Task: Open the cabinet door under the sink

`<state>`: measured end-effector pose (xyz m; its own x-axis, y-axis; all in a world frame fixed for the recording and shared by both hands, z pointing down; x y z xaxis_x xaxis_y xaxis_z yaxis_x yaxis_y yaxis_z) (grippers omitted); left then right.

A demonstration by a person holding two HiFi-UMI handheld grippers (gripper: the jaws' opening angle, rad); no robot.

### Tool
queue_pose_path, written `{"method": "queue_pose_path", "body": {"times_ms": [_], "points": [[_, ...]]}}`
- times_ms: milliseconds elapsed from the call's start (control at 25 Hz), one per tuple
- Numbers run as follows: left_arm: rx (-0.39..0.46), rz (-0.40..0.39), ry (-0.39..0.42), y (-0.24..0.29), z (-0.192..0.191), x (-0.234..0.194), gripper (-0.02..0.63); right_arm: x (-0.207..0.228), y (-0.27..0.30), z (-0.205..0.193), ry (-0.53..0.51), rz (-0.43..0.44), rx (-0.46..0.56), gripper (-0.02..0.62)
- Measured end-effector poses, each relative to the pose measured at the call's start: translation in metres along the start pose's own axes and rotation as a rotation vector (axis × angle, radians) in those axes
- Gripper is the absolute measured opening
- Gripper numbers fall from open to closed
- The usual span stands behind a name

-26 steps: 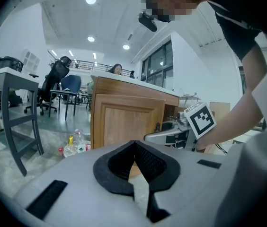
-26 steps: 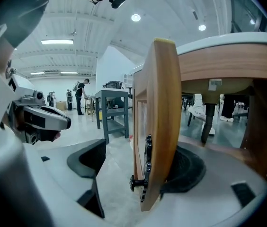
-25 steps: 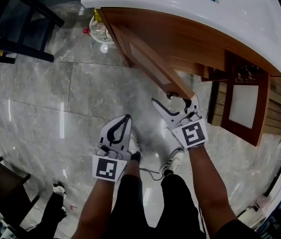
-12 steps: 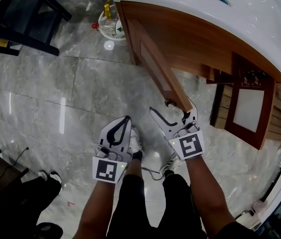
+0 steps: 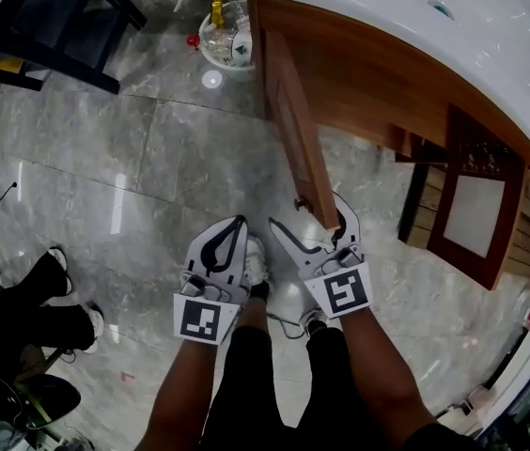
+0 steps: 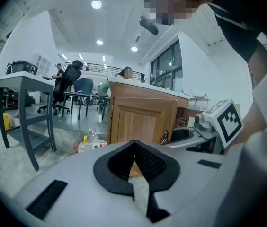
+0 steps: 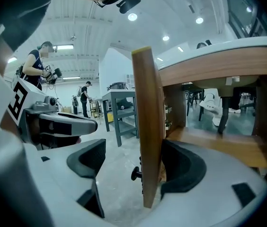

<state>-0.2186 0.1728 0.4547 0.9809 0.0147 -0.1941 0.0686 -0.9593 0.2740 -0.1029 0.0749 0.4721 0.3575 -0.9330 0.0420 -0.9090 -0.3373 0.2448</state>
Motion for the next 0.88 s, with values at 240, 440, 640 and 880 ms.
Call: {"method": "queue_pose_path", "body": {"times_ms": [240,440,640,880], "points": [[0.009,0.043,0.003,-0.006,0.003,-0.016,0.023,-0.015,0.007,-0.001,-0.055,0.051,-0.027,0.356],[0.005,0.086,-0.005,-0.016,0.000,-0.027,0.023,-0.029,0.015,-0.003,-0.103,0.097,-0.070,0.356],[0.002,0.116,-0.013,-0.024,-0.003,-0.038,0.023,-0.048,0.031,0.000,-0.102,0.140,-0.074,0.356],[0.006,0.152,-0.024,-0.031,-0.003,-0.050,0.023,-0.062,0.049,0.009,-0.075,0.143,-0.050,0.356]]}}
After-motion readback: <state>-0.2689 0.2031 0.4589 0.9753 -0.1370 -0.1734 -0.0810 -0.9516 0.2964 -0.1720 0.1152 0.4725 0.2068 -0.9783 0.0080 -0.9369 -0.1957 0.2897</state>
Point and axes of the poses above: the fingertips, and each gripper's own axes: y forward along the fingers, x to its right, z out of its top, the point moved 7 cm from there along -y, backward along the fingers, and after that the axes turned 2 degrees about -y, right-handed, at the moved point
